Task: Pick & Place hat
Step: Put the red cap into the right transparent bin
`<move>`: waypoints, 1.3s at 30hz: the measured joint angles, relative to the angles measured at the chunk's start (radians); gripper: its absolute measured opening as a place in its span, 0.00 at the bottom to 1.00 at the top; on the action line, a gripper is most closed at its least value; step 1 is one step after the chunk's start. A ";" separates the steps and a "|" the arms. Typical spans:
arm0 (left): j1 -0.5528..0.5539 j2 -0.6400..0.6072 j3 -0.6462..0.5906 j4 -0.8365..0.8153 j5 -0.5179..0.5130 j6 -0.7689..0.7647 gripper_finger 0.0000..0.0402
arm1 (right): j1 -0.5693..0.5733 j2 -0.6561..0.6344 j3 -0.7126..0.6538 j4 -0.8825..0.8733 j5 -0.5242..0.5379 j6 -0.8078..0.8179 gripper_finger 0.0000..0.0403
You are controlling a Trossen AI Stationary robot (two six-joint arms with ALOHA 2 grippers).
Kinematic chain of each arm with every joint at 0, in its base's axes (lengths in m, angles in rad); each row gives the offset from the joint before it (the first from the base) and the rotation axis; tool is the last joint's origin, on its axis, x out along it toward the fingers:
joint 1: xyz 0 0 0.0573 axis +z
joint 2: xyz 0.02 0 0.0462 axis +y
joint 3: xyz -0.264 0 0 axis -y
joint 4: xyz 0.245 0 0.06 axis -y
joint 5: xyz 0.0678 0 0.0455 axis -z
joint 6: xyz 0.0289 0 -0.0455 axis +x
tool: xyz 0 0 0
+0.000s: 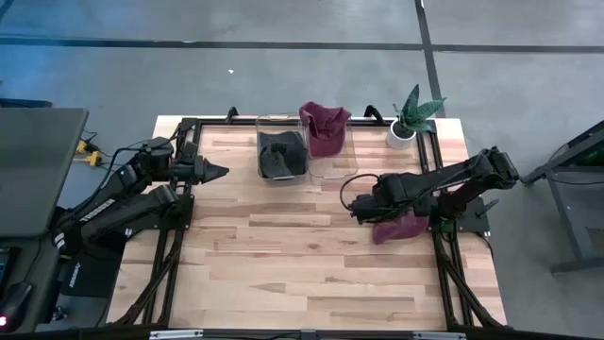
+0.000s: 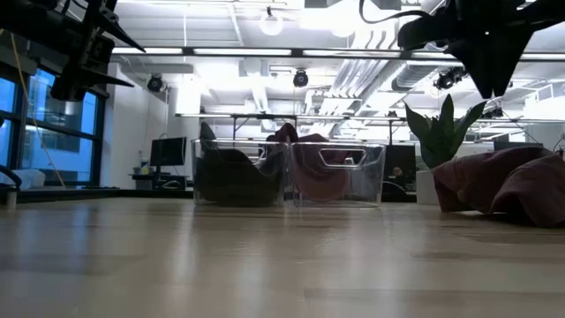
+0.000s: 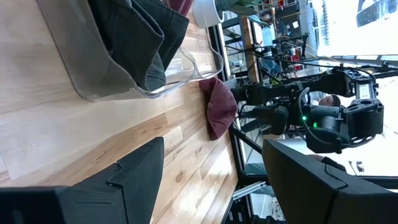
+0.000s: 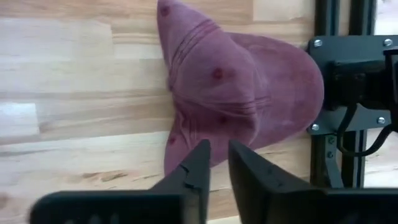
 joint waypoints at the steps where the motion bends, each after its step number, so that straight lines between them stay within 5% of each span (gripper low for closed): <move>1: 0.000 0.000 0.000 0.000 0.000 0.000 0.66 | 0.000 0.000 0.000 0.002 0.001 -0.011 0.16; 6: 0.000 0.000 0.000 0.000 0.000 0.000 0.66 | -0.004 0.000 -0.016 0.001 0.000 -0.011 0.38; 11: 0.000 0.000 0.000 0.000 0.000 0.000 0.66 | -0.004 -0.022 -0.145 0.034 -0.107 0.034 0.60; 16: 0.000 0.000 0.000 0.000 -0.002 0.000 0.66 | 0.006 -0.033 -0.250 0.113 -0.096 0.028 0.68; 32: 0.000 0.000 0.000 0.000 -0.002 -0.010 0.66 | -0.003 -0.213 -0.609 0.511 -0.055 0.033 0.67; 35: 0.000 0.000 0.000 0.000 -0.003 -0.010 0.66 | -0.003 -0.243 -0.656 0.570 -0.066 0.031 0.59; 39: 0.000 0.000 0.000 0.000 -0.003 -0.010 0.66 | -0.003 -0.264 -0.675 0.577 -0.062 0.004 0.37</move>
